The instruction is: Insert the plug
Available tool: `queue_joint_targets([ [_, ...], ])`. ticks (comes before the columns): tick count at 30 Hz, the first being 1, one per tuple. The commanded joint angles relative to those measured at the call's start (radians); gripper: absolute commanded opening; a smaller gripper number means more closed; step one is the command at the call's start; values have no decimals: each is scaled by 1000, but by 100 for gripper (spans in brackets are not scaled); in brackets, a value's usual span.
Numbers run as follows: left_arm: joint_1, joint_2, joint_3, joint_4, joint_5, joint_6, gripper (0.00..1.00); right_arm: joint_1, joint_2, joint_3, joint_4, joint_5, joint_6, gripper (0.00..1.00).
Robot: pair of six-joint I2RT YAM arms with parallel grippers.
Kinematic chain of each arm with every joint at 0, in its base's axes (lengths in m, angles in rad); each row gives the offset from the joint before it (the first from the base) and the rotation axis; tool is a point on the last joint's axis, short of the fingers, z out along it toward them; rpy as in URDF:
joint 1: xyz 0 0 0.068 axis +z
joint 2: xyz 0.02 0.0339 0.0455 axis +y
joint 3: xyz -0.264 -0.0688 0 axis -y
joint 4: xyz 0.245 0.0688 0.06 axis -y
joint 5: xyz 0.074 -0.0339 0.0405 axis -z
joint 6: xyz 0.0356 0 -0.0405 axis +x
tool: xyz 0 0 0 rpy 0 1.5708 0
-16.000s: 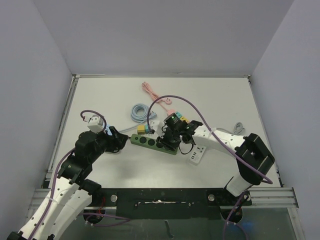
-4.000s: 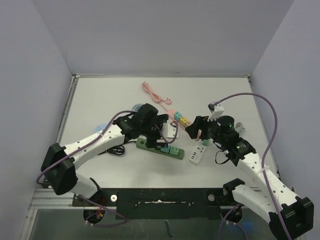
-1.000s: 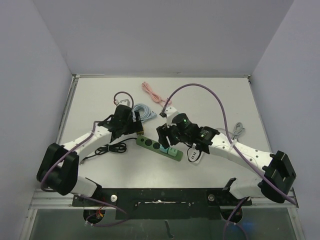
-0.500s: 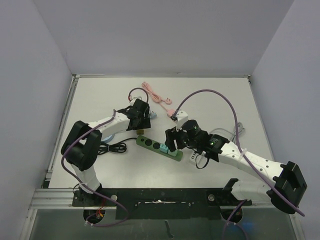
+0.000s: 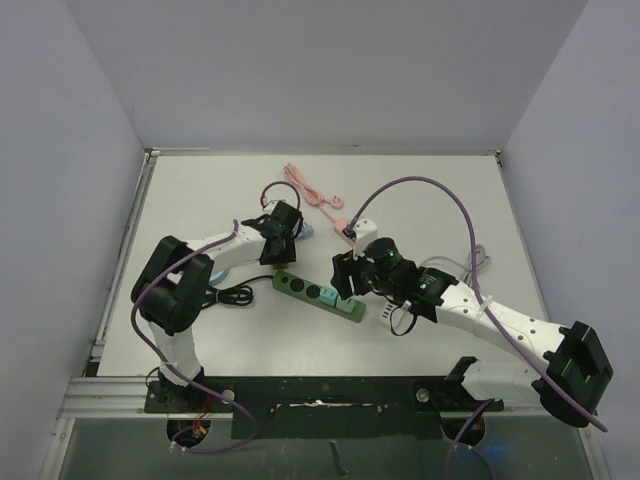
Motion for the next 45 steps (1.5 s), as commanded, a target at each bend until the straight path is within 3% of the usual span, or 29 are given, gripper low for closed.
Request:
queue_joint_targets([
  [1,-26,-74,24,61,-3,57,26,-13,-16,1,54,64,41,61],
  [6,-128,-200,6,170,-55,256,24,-87,-63,-14,44,60,146,62],
  [10,-215,-311,-75,334,-4,458,25,-170,-128,-26,40,-7,231,63],
  [16,-246,-478,-234,586,291,653,25,-220,-238,-21,36,-84,303,66],
  [19,-251,-568,-374,802,500,759,24,-229,-274,-17,52,-151,318,67],
  [23,-263,-632,-494,990,612,879,25,-231,-259,8,68,-310,310,67],
  [26,-264,-643,-496,984,642,935,24,-231,-232,15,76,-407,318,67],
  [35,-265,-654,-470,944,720,1029,24,-231,-176,11,107,-435,359,63],
  [41,-265,-637,-401,824,751,1104,24,-231,-150,41,111,-387,401,52],
  [45,-264,-638,-402,808,752,1111,24,-232,-162,38,110,-320,421,50],
])
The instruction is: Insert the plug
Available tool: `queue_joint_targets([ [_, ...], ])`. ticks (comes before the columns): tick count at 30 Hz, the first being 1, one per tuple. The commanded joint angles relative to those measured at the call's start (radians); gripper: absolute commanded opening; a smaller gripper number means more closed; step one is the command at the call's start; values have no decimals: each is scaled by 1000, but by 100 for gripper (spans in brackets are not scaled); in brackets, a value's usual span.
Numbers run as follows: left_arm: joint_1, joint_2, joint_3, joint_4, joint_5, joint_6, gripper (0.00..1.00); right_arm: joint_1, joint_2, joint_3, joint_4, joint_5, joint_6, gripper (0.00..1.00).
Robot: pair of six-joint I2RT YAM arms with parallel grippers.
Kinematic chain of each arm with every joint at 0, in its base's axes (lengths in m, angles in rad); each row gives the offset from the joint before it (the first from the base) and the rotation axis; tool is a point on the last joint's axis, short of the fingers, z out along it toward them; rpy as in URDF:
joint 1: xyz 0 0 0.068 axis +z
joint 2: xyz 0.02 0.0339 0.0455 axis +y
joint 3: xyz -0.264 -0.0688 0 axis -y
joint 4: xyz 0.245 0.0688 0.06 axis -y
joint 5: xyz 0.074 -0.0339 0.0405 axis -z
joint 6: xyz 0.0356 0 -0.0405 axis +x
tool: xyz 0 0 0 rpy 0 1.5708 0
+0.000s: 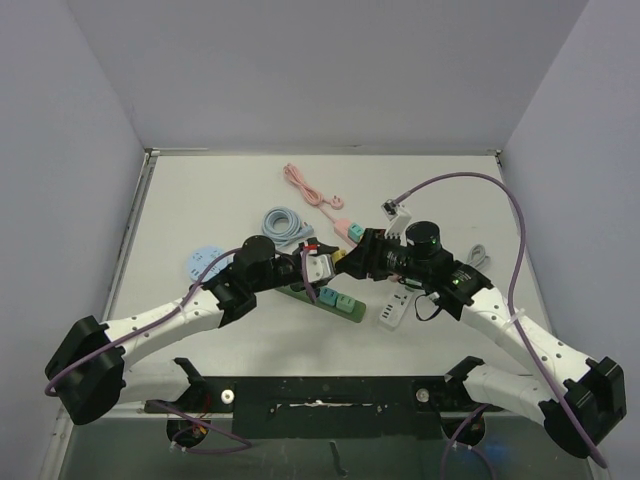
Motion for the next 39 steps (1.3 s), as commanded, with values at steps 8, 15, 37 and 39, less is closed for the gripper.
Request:
queue_joint_targets([
  [8,-5,2,60,9,56,43,24,-8,36,45,57,60,58,49],
  [15,-29,7,56,6,15,35,25,-8,88,42,69,9,62,38],
  [37,-41,-195,49,-149,-646,-519,66,2,199,163,-13,17,-393,0],
  [39,-29,-240,86,-288,-735,-628,67,4,225,185,-23,20,-506,0],
])
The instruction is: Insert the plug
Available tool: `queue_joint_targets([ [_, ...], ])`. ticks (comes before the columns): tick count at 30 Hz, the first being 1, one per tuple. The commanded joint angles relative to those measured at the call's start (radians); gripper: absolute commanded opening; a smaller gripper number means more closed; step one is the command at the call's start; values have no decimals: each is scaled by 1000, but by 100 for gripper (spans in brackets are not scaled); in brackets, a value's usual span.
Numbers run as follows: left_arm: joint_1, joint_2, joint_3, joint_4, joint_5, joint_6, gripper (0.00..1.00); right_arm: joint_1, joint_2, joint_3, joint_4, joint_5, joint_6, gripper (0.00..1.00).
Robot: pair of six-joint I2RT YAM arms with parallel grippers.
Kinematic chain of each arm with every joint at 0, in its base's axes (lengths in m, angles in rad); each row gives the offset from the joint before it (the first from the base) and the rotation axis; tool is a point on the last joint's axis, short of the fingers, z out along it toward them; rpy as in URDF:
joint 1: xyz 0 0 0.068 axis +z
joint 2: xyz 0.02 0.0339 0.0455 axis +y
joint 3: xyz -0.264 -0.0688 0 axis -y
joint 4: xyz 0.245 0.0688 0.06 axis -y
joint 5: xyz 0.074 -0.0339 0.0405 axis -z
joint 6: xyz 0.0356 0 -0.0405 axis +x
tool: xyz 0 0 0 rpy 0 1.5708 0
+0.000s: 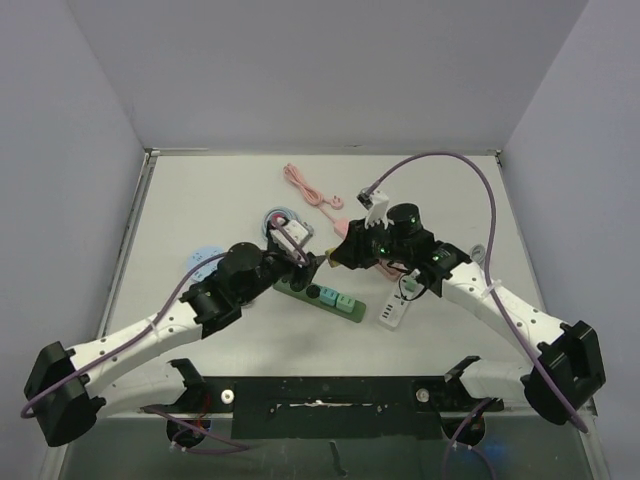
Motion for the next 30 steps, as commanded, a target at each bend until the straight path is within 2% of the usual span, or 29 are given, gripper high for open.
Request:
queue_joint_targets([
  [1,26,-127,94,-208,-329,-315,67,5,58,78,-22,31,-300,0],
  [6,33,-316,82,-335,-518,-394,71,48,185,198,-88,63,-444,0],
  [11,37,-495,66,-409,-660,-421,75,98,315,308,-155,87,-501,0],
  [18,35,-720,-28,-293,-714,-428,77,175,432,389,-217,79,-578,1],
  [22,34,-764,-45,-272,-724,-434,77,191,495,450,-270,92,-585,2],
  [30,34,-746,-45,-324,-738,-471,77,229,563,518,-406,122,-602,2],
])
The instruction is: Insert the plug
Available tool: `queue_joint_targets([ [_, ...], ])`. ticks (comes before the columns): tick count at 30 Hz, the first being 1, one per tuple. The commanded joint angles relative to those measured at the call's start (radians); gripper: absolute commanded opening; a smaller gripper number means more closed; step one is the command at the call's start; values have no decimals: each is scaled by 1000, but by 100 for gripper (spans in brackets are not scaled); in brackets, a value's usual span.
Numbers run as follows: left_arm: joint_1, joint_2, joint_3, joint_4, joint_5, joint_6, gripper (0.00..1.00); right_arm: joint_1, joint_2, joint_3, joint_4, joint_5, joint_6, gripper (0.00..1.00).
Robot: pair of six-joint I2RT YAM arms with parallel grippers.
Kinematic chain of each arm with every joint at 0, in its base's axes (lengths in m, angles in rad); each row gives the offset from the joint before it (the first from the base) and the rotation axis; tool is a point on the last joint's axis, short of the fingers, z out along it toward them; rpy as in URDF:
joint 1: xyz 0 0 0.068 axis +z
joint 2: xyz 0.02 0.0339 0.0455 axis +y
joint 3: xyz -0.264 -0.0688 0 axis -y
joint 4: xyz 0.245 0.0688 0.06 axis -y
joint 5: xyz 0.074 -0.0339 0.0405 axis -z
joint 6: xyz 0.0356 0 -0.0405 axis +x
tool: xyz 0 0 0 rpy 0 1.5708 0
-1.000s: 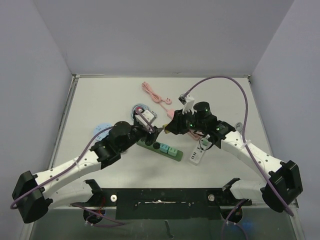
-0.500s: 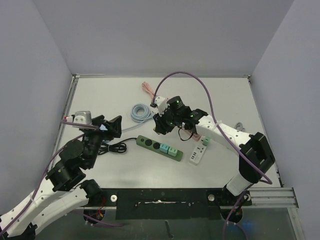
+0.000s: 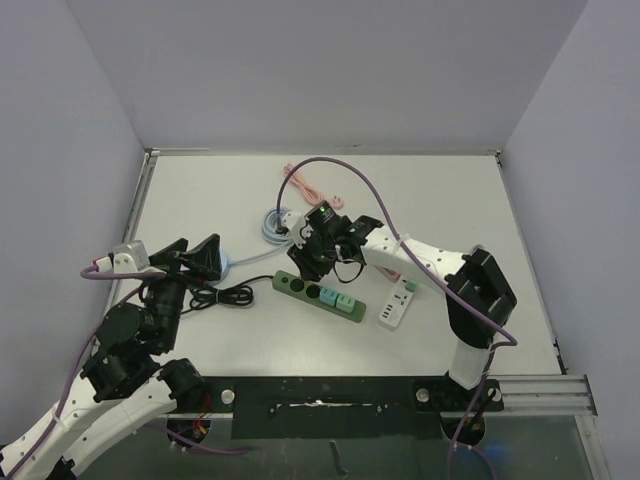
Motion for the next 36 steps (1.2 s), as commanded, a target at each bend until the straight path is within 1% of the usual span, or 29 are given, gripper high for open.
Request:
queue_joint_targets([
  [1,3,13,8,12,-18,-28,77,23,4,65,-82,32,-23,2],
  [10,2,21,8,8,-19,-36,77,55,36,94,-134,32,1,3],
  [17,3,18,8,1,-22,-38,77,58,75,100,-153,89,18,2],
  [26,2,15,8,-2,-25,-38,77,64,80,126,-202,161,21,2],
  [36,1,18,8,-2,-29,-40,77,69,98,126,-211,70,-9,2],
])
